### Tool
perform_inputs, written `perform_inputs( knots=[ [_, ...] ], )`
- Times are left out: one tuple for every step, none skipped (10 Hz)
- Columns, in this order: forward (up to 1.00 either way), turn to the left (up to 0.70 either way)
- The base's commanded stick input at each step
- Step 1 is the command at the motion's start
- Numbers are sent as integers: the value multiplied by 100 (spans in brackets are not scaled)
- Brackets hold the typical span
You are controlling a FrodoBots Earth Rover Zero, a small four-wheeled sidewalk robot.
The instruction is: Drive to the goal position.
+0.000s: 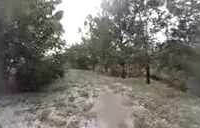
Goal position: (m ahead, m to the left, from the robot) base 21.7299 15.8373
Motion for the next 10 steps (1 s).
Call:
perform_inputs(
  knots=[
    [85, 0],
    [85, 0],
    [85, 0],
    [85, 0],
    [85, 0],
    [85, 0],
    [85, 1],
    [85, 15],
    [85, 34],
    [85, 34]
  ],
)
